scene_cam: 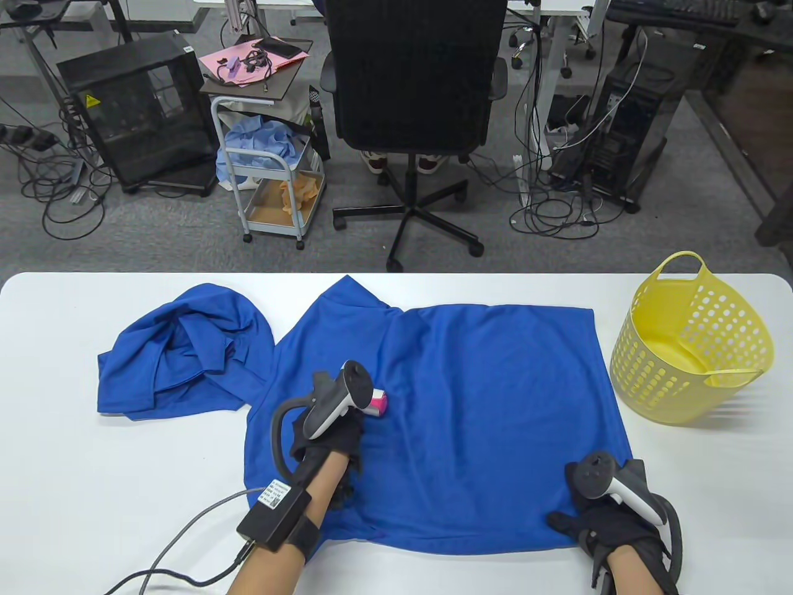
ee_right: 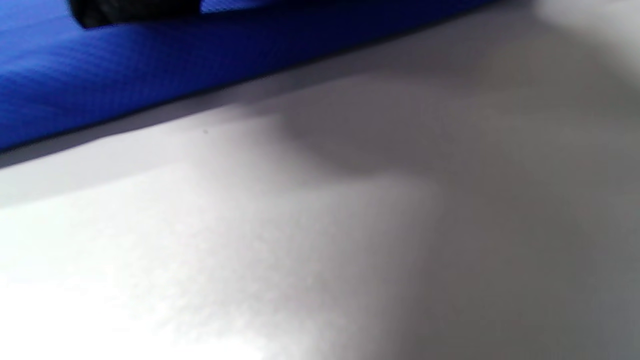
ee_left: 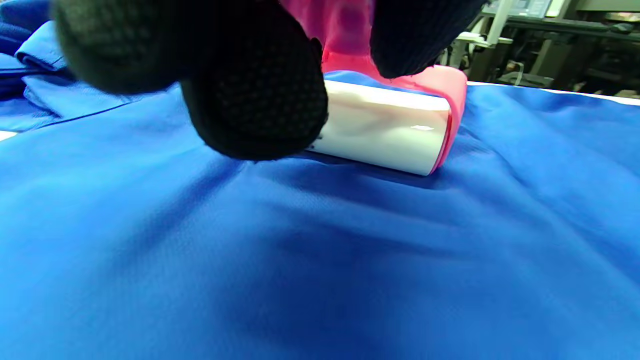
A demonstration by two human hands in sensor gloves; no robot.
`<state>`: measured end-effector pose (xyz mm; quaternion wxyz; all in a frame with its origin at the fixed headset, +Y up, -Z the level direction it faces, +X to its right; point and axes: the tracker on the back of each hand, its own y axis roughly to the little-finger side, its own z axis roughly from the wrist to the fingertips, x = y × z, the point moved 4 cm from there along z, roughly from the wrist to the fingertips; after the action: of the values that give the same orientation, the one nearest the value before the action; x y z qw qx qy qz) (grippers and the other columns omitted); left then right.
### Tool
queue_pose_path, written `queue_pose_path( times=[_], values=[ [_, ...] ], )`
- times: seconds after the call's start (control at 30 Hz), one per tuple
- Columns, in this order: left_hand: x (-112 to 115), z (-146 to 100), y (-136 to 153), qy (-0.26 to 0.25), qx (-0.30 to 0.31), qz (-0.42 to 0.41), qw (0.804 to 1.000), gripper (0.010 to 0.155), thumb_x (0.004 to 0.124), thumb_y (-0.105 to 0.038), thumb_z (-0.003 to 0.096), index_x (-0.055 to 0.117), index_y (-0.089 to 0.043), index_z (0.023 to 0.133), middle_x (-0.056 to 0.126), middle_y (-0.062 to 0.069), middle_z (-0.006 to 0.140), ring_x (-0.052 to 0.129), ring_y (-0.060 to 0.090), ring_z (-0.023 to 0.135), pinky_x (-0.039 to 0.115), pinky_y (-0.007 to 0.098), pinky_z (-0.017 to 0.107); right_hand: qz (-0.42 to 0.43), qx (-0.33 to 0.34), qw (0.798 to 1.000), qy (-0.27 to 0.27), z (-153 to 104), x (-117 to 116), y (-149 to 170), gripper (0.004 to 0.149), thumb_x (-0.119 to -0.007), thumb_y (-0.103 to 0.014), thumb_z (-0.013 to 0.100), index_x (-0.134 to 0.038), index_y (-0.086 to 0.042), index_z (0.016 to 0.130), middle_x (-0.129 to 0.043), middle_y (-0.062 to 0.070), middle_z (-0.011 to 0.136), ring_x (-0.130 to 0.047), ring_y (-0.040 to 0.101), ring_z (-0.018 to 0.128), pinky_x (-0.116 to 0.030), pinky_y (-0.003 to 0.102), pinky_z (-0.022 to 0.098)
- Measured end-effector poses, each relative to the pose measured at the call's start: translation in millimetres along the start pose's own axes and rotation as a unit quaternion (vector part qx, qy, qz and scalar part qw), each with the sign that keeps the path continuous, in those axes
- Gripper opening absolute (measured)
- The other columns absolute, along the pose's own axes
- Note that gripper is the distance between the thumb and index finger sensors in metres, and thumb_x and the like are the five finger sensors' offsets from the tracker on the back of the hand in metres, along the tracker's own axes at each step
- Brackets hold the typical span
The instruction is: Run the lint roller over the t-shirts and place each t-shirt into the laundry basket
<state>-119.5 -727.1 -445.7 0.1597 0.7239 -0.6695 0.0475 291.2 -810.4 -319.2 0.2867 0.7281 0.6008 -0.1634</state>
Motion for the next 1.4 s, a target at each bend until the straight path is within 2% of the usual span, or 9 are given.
queue_pose_path(
  times=[0.27, 0.43, 0.63, 0.87, 1.03, 1.13, 1.23, 1.33, 1.4],
  values=[
    [-0.8, 66.2, -15.2, -0.023, -0.022, -0.002, 0.999, 0.064, 0.073, -0.039, 0.0568, 0.042, -0.027, 0.111, 0.068, 0.008, 0.106, 0.107, 0.021, 0.049, 0.090, 0.036, 0.037, 0.006, 0.002, 1.000, -0.005, 0.4, -0.6, 0.3, 0.085, -0.061, -0.061, 0.047, -0.005, -0.033, 0.105, 0.009, 0.006, 0.112, 0.003, 0.036, 0.101, -0.013, 0.065, 0.069],
    [2.4, 100.1, -9.2, -0.027, -0.051, 0.011, 0.998, 0.068, 0.072, -0.036, 0.0575, 0.030, -0.027, 0.111, 0.058, 0.009, 0.111, 0.105, 0.021, 0.055, 0.090, 0.036, 0.041, 0.009, 0.003, 1.000, -0.007, 0.6, -1.0, 0.6, 0.085, -0.061, -0.061, 0.048, -0.004, -0.033, 0.105, 0.010, 0.005, 0.112, 0.004, 0.036, 0.101, -0.013, 0.065, 0.069],
    [0.5, 130.8, 8.6, -0.009, -0.069, -0.036, 0.997, 0.070, 0.072, -0.035, 0.0579, 0.026, -0.029, 0.111, 0.055, 0.008, 0.112, 0.104, 0.023, 0.059, 0.090, 0.038, 0.044, 0.013, 0.001, 1.000, -0.008, 0.8, -1.2, 1.0, 0.085, -0.061, -0.061, 0.048, -0.004, -0.034, 0.104, 0.010, 0.005, 0.111, 0.005, 0.035, 0.100, -0.012, 0.065, 0.069],
    [2.4, 141.1, 16.6, -0.009, -0.059, -0.052, 0.997, 0.073, 0.072, -0.036, 0.0576, 0.022, -0.030, 0.110, 0.054, 0.007, 0.112, 0.103, 0.022, 0.056, 0.090, 0.038, 0.045, 0.015, 0.000, 1.000, -0.008, 1.2, -1.4, 1.1, 0.085, -0.060, -0.062, 0.048, -0.003, -0.034, 0.104, 0.011, 0.005, 0.111, 0.006, 0.035, 0.100, -0.011, 0.065, 0.068],
    [-2.9, 113.9, 28.6, -0.040, 0.000, -0.115, 0.993, 0.071, 0.076, -0.036, 0.0551, 0.033, -0.025, 0.111, 0.068, 0.009, 0.105, 0.108, 0.015, 0.049, 0.095, 0.031, 0.037, 0.014, 0.001, 1.000, -0.007, 1.3, -0.7, 1.0, 0.085, -0.061, -0.062, 0.048, -0.004, -0.034, 0.104, 0.010, 0.005, 0.111, 0.005, 0.035, 0.100, -0.012, 0.065, 0.069],
    [-18.8, 73.5, 29.9, -0.086, 0.071, -0.159, 0.981, 0.070, 0.078, -0.037, 0.0544, 0.039, -0.021, 0.111, 0.073, 0.011, 0.102, 0.110, 0.013, 0.043, 0.096, 0.028, 0.032, 0.014, 0.005, 1.000, 0.007, -1.4, 3.9, -1.0, 0.084, -0.062, -0.061, 0.049, -0.008, -0.032, 0.106, 0.006, 0.007, 0.113, 0.000, 0.036, 0.101, -0.015, 0.065, 0.069],
    [-38.4, 15.9, 22.4, -0.137, 0.159, -0.198, 0.958, 0.076, 0.079, -0.039, 0.0536, 0.034, -0.017, 0.111, 0.076, 0.011, 0.098, 0.110, 0.011, 0.039, 0.096, 0.027, 0.029, 0.020, 0.035, 0.995, 0.090, -20.4, 26.6, -16.3, 0.078, -0.063, -0.057, 0.051, -0.017, -0.030, 0.108, 0.000, 0.006, 0.115, -0.002, 0.036, 0.102, -0.018, 0.064, 0.070],
    [-53.9, -43.7, 7.4, -0.194, 0.219, -0.204, 0.934, 0.077, 0.078, -0.039, 0.0540, 0.034, -0.012, 0.111, 0.078, 0.013, 0.091, 0.108, 0.009, 0.034, 0.095, 0.027, 0.026, 0.088, 0.163, 0.960, 0.210, -57.7, 62.2, -64.9, 0.070, -0.065, -0.053, 0.052, -0.035, -0.027, 0.109, -0.024, 0.008, 0.119, -0.030, 0.037, 0.106, -0.041, 0.058, 0.073],
    [-58.1, -70.5, -5.3, -0.208, 0.232, -0.192, 0.931, 0.075, 0.076, -0.039, 0.0547, 0.036, -0.007, 0.110, 0.078, 0.013, 0.088, 0.105, 0.006, 0.033, 0.093, 0.026, 0.025, 0.152, 0.229, 0.933, 0.234, -80.3, 76.4, -101.6, 0.064, -0.066, -0.049, 0.053, -0.043, -0.028, 0.108, -0.045, 0.007, 0.118, -0.057, 0.033, 0.103, -0.057, 0.052, 0.073]
  ],
)
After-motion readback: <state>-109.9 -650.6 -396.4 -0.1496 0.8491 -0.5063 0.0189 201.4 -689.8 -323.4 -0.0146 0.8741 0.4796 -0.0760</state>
